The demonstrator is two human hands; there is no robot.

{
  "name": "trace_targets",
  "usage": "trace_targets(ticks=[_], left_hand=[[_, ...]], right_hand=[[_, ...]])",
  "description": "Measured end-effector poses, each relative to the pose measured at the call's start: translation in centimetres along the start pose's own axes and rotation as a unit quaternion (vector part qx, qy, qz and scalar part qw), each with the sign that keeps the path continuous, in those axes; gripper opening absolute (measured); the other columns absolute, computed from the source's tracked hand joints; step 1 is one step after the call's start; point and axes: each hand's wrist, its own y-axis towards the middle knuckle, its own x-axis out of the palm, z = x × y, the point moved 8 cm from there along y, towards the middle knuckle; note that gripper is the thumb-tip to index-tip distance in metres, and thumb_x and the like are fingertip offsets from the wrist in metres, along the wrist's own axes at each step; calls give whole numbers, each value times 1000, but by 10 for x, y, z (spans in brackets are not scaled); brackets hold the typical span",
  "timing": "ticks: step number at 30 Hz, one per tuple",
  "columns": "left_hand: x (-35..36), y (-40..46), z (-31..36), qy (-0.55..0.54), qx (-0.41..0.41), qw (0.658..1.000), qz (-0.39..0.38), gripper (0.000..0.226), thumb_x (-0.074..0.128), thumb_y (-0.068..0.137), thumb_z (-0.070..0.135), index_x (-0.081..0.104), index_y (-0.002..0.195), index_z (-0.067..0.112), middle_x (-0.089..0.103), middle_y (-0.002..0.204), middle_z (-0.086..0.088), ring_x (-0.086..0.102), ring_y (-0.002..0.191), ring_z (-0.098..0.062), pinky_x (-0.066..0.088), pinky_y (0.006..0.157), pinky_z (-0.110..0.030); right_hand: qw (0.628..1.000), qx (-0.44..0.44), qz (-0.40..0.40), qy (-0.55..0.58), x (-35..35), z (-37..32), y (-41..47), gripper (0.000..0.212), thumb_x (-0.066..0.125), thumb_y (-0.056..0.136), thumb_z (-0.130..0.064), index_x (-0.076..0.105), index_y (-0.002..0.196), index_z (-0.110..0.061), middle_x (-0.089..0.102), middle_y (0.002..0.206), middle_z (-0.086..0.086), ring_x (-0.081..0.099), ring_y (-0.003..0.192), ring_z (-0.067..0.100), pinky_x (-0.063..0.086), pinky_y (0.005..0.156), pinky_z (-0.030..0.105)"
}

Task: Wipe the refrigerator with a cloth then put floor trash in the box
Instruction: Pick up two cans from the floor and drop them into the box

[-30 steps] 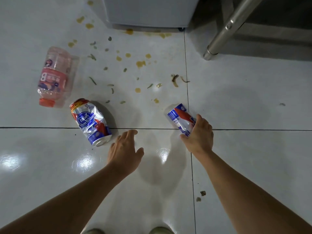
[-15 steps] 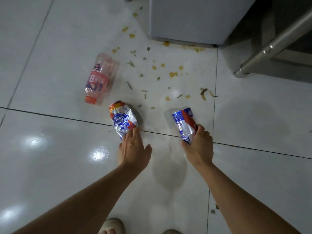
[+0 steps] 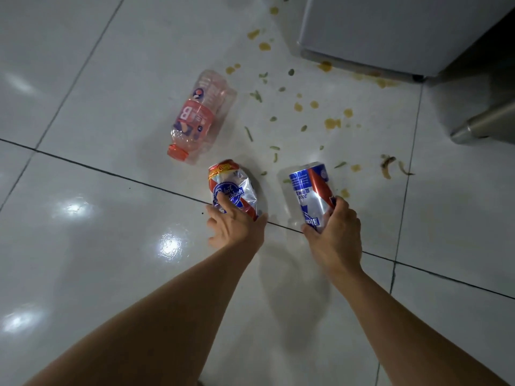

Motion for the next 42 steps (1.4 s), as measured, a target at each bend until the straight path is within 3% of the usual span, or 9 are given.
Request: trace_targets(ticks=[5,8,14,24,32,38,42], left_hand=[[-2,2,-9,-42,-24,999,-7,96,74,73,32,8,141,17,34,129,-21,35,120,-38,39,97,-47],[-12,-6,-7,-18,-3,1000,-22,92,72,73,32,11,139,11,41,125,-23,37,117,-37,39,98,-45],[-67,-61,14,-6,62,998,-6,81,74,68,34,24,128,13,41,118,-15,45,108,-32,43,87,-40],[-213,-200,96,60,167,984,2,74,70,72,42,25,128,26,42,111,-9,50,99,-28,50,76,-39],[-339,-319,169,61,229,971,30,67,67,72,52,27,121,30,45,120,-9,49,101,-27,51,77,-39],[-430,-411,199,50,253,964,59,62,67,71,52,26,111,29,47,112,-8,49,95,-26,51,78,-39],[-482,-467,214,32,277,958,71,62,67,73,52,28,114,28,48,112,-9,52,95,-27,53,79,-41]], right_hand=[[1000,1,-6,4,2,1,-3,81,75,77,-33,29,140,-9,46,133,15,47,118,26,47,93,38],[1000,5,-12,11,-3,-2,-9,81,75,77,-32,29,140,-9,46,133,15,46,118,27,47,93,38],[999,37,-5,28,-57,-18,-37,78,77,75,-30,34,136,-7,49,129,15,49,114,28,47,87,37],[996,61,-18,59,-231,-84,-101,79,75,77,-33,31,139,-9,49,131,14,51,116,26,54,87,40],[996,47,0,81,-392,-153,-158,82,74,76,-40,30,138,-12,50,130,9,55,113,23,56,85,38],[993,29,31,115,-513,-191,-205,78,76,75,-40,33,135,-12,52,128,9,57,111,23,56,84,36],[990,9,55,129,-577,-212,-238,76,76,75,-39,34,134,-13,52,128,8,58,111,24,56,83,35]])
